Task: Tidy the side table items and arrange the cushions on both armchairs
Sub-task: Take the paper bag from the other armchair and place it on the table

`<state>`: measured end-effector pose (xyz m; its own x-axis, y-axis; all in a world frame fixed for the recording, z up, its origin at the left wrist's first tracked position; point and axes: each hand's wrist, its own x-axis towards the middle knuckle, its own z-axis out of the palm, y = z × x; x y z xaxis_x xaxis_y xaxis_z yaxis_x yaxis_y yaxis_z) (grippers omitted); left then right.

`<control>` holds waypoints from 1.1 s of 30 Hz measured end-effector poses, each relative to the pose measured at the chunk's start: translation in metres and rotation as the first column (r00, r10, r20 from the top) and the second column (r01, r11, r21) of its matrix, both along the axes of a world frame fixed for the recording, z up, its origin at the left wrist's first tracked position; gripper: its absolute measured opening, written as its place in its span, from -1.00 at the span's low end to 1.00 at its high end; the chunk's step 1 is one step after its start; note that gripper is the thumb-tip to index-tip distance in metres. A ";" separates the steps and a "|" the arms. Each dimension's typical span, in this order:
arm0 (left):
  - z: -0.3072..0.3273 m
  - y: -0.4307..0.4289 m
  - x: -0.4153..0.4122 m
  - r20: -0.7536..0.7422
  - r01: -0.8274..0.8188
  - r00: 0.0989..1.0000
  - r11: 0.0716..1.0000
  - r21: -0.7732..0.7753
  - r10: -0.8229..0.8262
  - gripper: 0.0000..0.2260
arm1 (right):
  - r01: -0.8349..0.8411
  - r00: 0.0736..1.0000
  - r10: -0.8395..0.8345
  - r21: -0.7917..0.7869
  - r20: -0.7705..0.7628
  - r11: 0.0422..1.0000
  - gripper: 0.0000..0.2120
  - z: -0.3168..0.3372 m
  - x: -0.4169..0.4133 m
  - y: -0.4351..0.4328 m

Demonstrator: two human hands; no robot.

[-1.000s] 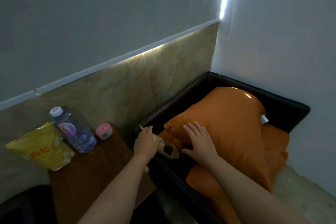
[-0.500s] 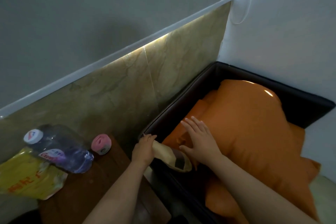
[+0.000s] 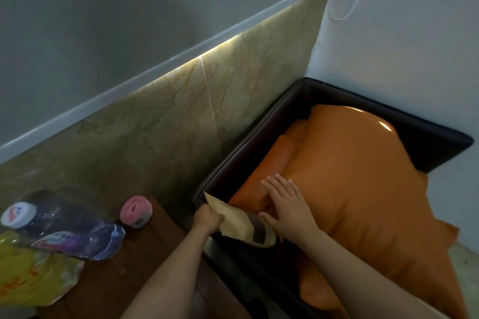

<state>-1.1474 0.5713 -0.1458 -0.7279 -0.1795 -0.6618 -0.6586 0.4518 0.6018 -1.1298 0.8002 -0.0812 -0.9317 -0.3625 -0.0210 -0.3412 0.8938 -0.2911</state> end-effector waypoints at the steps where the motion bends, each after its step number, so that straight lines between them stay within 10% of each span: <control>1: 0.001 0.002 0.001 -0.025 0.019 0.999 1.000 -0.019 -0.019 -0.74 | 0.003 1.000 -0.003 -0.001 -0.004 1.000 -0.20 0.000 0.000 0.000; 25: 0.228 0.122 0.065 -0.655 0.096 0.658 0.904 -0.417 -0.372 -0.90 | 0.104 0.960 -0.130 -0.117 -0.247 0.988 -0.33 0.096 0.134 0.159; 33: 0.274 0.238 0.129 -0.785 0.105 0.559 0.962 -0.252 -0.267 -0.86 | 0.257 0.932 -0.254 -0.025 -0.257 0.966 -0.31 0.104 0.216 0.278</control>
